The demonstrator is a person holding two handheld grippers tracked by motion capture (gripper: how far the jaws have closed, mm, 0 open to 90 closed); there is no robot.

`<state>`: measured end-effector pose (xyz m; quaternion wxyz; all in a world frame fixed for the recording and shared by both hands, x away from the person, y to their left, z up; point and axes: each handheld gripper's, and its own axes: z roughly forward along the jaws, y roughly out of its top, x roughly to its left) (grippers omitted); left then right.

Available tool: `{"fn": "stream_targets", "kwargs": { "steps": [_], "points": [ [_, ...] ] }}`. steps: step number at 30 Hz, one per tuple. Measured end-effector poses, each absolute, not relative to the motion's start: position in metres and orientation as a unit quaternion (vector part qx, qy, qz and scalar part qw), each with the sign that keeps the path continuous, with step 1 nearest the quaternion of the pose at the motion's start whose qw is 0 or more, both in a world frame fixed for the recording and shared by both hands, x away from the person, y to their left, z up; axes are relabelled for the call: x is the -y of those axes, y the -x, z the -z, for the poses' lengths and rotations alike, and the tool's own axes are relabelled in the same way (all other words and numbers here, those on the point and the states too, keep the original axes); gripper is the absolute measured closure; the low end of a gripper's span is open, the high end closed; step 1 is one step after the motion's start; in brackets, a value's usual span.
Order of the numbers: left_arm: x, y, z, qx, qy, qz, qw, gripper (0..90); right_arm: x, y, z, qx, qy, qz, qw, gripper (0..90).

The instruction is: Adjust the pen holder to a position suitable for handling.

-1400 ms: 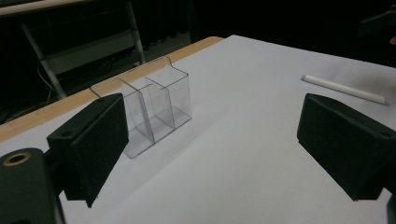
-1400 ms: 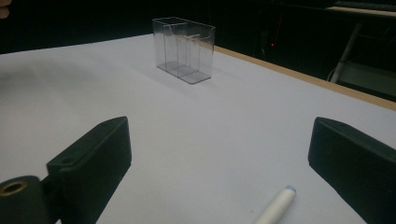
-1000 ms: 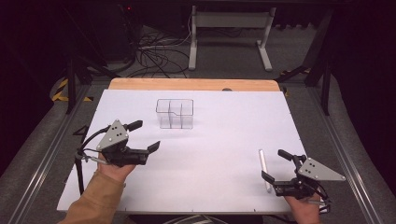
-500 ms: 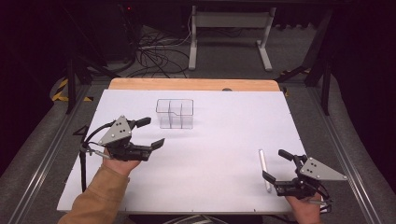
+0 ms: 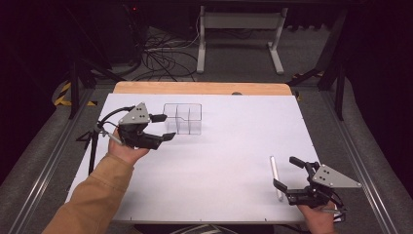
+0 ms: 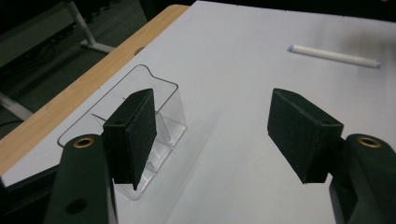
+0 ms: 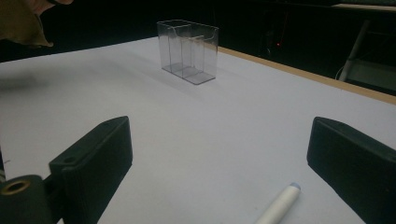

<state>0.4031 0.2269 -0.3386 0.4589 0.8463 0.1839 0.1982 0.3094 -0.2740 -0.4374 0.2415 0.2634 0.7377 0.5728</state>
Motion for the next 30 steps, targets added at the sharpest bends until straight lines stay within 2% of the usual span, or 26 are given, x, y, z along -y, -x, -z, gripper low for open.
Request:
{"fn": "stream_targets", "kwargs": {
  "steps": [5, 20, 23, 25, 30],
  "points": [
    [-0.218, -0.414, 0.338, -0.146, -0.857, -0.202, 0.451, 34.9, 0.274, -0.309, 0.438, -0.739, -0.262, -0.573, 0.239, 6.9],
    [-0.200, -0.461, 0.345, -0.175, -0.886, -0.186, 0.388, 36.0, 0.274, -0.310, 0.439, -0.741, -0.261, -0.572, 0.234, 7.0],
    [-0.202, -0.468, 0.347, -0.169, -0.884, -0.155, 0.408, 36.1, 0.274, -0.310, 0.439, -0.742, -0.261, -0.572, 0.234, 7.1],
    [-0.205, -0.472, 0.348, -0.174, -0.879, -0.155, 0.417, 36.0, 0.275, -0.310, 0.439, -0.740, -0.260, -0.575, 0.234, 7.0],
    [-0.205, -0.482, 0.357, -0.188, -0.884, -0.164, 0.394, 36.8, 0.274, -0.310, 0.440, -0.743, -0.259, -0.572, 0.232, 7.0]
  ]
}}
